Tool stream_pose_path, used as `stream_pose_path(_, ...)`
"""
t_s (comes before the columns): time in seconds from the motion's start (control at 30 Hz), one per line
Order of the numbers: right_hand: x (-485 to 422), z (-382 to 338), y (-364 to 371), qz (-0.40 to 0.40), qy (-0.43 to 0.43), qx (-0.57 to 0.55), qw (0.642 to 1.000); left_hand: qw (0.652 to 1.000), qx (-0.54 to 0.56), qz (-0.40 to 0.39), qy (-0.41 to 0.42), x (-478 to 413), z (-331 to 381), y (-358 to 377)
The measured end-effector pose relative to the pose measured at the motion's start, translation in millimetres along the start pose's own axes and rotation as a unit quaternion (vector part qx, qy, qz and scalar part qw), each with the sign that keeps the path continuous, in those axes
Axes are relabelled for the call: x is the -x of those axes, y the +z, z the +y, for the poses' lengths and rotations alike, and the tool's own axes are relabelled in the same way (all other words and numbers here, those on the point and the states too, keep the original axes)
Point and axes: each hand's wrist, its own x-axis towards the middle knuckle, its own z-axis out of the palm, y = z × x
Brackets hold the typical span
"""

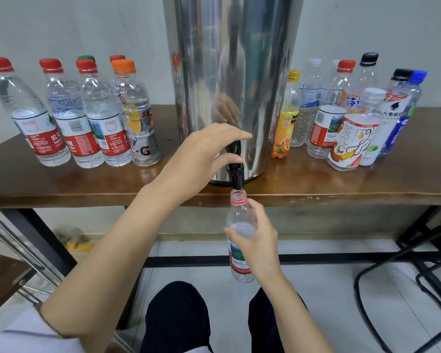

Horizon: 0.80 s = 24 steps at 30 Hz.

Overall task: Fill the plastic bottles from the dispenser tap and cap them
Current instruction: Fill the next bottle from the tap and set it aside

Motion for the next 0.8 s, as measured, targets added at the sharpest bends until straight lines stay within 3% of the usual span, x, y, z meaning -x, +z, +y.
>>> stream_pose_path(0.43, -2.3, -11.1, 0.8, 0.005, -0.025, -0.025, 0.999, 0.996, -0.032, 0.079, -0.001, 4.6, 3.1, 7.5)
stream_pose_path(0.63, -4.6, -12.5, 4.8, 0.022, -0.022, -0.03, 0.999, 0.966, -0.157, 0.185, 0.09, 24.1, -4.3, 14.1)
stream_pose_path(0.8, -5.0, -12.5, 6.7, 0.027, -0.028, -0.019, 0.999, 0.961, -0.125, 0.236, 0.064, 51.5, 1.5, 36.7)
